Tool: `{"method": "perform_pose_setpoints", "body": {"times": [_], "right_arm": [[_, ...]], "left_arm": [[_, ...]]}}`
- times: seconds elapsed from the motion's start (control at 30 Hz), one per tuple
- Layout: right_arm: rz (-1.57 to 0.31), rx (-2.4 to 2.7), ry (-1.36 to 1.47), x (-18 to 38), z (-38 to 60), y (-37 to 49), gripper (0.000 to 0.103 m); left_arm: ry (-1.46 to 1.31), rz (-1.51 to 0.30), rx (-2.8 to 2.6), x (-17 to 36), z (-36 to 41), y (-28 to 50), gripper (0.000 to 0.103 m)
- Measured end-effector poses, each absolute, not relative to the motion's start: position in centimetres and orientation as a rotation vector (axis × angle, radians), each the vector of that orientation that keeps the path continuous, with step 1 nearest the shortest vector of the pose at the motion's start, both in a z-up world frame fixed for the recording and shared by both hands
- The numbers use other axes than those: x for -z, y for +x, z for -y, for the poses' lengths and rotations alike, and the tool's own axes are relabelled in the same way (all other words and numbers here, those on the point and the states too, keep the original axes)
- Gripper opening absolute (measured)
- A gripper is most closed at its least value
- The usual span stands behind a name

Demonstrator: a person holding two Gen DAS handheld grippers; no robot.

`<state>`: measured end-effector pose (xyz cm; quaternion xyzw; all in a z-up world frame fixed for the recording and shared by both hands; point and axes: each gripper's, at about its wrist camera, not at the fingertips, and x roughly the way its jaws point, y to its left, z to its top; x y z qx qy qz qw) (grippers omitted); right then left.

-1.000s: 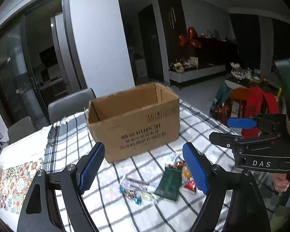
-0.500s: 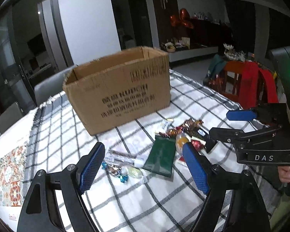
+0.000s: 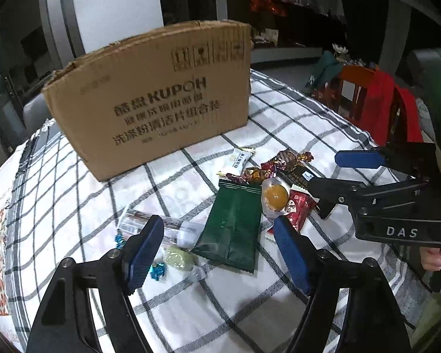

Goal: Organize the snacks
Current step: 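Move both tools back down toward the remaining snacks, then grasp the dark green packet with the left tool while the right tool grasps the orange candy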

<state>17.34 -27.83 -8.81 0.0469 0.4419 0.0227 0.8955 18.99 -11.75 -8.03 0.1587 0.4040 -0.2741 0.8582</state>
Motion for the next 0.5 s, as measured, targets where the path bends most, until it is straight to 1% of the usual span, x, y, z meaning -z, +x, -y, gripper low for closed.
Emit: {"method": "perform_pose_setpoints", "body": {"times": [0.07,0.23,0.33,0.4,0.5], "right_arm": [[-0.922,-0.058,0.091,8.9,27.6,17.5,0.055],[-0.934,-0.122,0.068,9.1,26.6,18.3,0.049],[-0.95,-0.156,0.048,9.4,25.9,18.9,0.043],[-0.963,-0.174,0.048,9.6,25.6,19.3,0.037],[-0.98,-0.191,0.054,9.8,25.5,19.8,0.035]], "left_arm": [[0.339,-0.863,0.581,8.4,12.0,19.3,0.074],[0.361,-0.882,0.596,9.1,12.4,19.8,0.074],[0.367,-0.893,0.601,9.5,12.5,20.0,0.073],[0.364,-0.898,0.602,9.6,12.6,20.2,0.071],[0.348,-0.919,0.612,9.9,12.5,20.6,0.069]]}}
